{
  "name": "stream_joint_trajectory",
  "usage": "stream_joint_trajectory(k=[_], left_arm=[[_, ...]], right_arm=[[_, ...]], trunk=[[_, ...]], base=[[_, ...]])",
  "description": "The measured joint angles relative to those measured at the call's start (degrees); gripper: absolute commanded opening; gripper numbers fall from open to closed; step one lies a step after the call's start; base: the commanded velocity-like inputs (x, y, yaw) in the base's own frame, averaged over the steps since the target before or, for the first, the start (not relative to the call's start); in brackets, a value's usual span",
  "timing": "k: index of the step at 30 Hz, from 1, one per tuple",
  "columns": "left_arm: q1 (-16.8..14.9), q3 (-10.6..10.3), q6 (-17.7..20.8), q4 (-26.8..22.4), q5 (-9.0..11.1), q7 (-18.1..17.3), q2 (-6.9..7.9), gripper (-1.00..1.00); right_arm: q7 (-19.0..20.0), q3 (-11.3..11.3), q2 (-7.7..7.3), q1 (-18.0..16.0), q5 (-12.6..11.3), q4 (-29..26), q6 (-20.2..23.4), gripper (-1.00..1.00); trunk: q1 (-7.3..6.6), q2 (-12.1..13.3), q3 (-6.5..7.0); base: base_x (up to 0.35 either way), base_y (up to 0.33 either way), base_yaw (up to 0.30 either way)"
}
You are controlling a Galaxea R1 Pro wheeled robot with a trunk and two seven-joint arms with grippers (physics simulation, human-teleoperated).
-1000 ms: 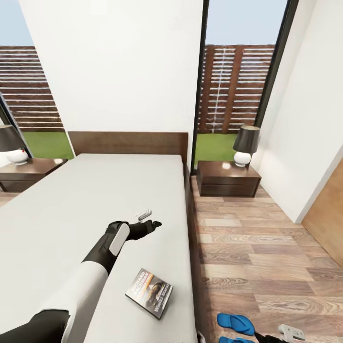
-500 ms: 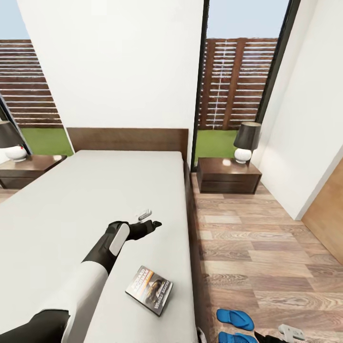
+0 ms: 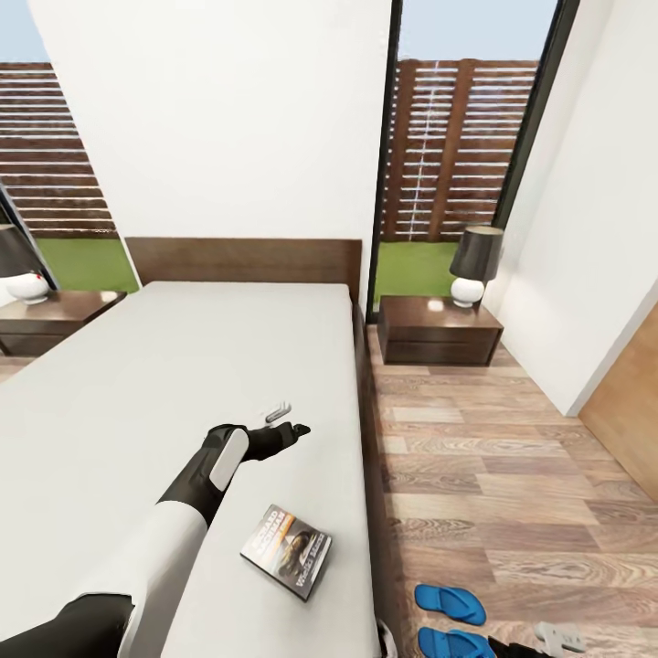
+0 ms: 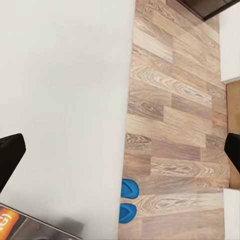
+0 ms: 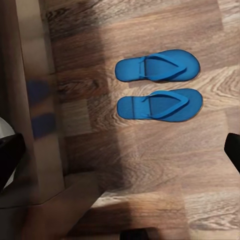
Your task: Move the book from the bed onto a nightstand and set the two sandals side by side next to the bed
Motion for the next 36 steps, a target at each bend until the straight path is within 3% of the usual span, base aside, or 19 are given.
stream_joint_trajectory(k=[13, 28, 36], left_arm=[[0.0, 0.0, 0.0, 0.0, 0.0, 0.0, 0.0, 1.0], [0.0, 0.0, 0.0, 0.0, 0.06, 0.0, 0.0, 1.0], [0.0, 0.0, 0.0, 0.0, 0.08, 0.0, 0.0, 1.0]], right_arm=[[0.0, -0.02, 0.0, 0.0, -0.05, 0.01, 0.0, 1.0], [0.04, -0.09, 0.0, 0.0, -0.17, 0.0, -0.09, 1.0], [0.04, -0.09, 0.0, 0.0, -0.19, 0.0, -0.09, 1.0]], trunk=[[0.0, 0.0, -1.12], [0.0, 0.0, -1.18], [1.75, -3.2, -2.61]], base=[[0.0, 0.0, 0.0], [0.0, 0.0, 0.0], [0.0, 0.0, 0.0]])
